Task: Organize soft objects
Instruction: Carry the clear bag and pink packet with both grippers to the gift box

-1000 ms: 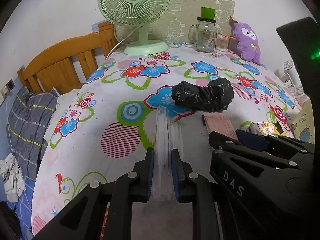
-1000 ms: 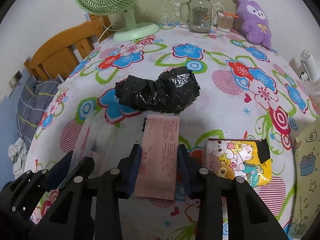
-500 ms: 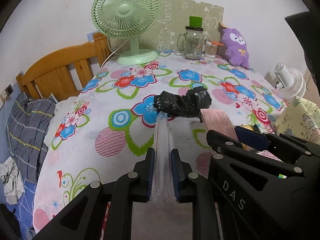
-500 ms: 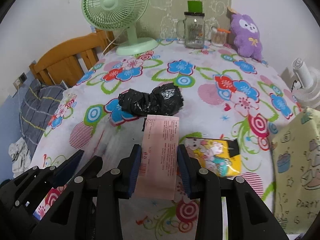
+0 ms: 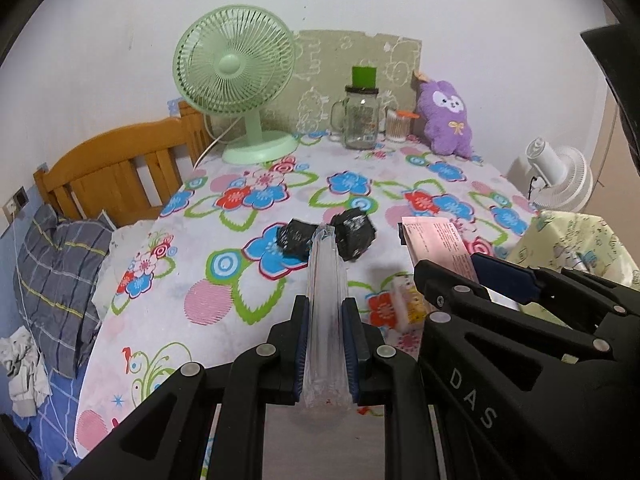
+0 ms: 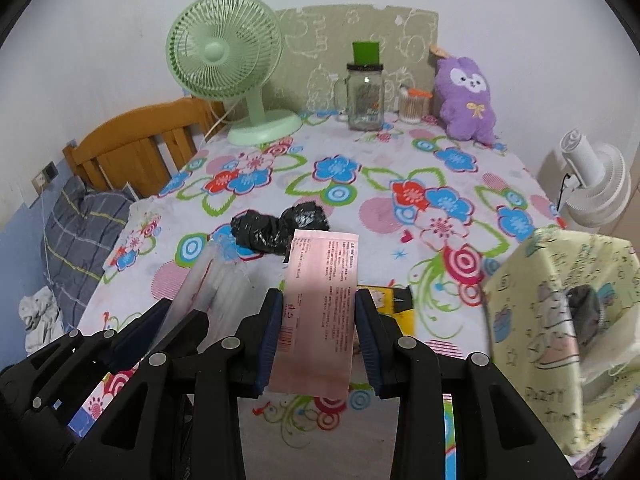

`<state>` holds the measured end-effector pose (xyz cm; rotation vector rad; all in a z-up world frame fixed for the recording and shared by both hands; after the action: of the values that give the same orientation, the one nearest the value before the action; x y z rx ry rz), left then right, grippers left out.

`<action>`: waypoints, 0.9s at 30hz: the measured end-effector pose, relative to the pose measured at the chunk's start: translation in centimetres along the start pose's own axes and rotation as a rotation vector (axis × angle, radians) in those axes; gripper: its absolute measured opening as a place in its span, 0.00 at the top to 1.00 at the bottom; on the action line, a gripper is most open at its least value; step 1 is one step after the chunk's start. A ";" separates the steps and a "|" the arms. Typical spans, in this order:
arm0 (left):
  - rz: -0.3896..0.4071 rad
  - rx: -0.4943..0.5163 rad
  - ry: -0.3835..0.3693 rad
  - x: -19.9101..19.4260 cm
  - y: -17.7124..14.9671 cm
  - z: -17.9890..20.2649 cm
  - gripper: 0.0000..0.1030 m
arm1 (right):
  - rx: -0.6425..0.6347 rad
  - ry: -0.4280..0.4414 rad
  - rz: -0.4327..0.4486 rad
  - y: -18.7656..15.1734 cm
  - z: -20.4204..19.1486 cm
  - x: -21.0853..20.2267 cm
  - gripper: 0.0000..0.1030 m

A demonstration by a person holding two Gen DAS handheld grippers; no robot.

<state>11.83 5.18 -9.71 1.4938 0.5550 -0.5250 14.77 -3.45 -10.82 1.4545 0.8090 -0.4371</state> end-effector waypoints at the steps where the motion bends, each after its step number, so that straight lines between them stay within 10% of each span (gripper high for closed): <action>1: 0.004 0.001 -0.001 -0.2 0.1 0.2 0.86 | -0.002 -0.002 0.006 0.1 0.2 -0.4 0.61; 27: 0.122 0.053 -0.047 -5.4 4.3 6.6 0.86 | 0.012 -0.043 0.149 3.1 5.6 -8.7 0.61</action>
<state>10.55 -1.44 -2.90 1.5516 0.4132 -0.4811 12.37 -10.38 -2.90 1.4999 0.6594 -0.3597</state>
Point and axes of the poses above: each gripper's, at about its wrist camera, not at the fingertips, and x roughly the way its jaws point, z to its right, y to its top, the point moved 5 cm from there along x, roughly the way its jaws point, and after that the axes turned 3 degrees about z, right-handed, at the moved point
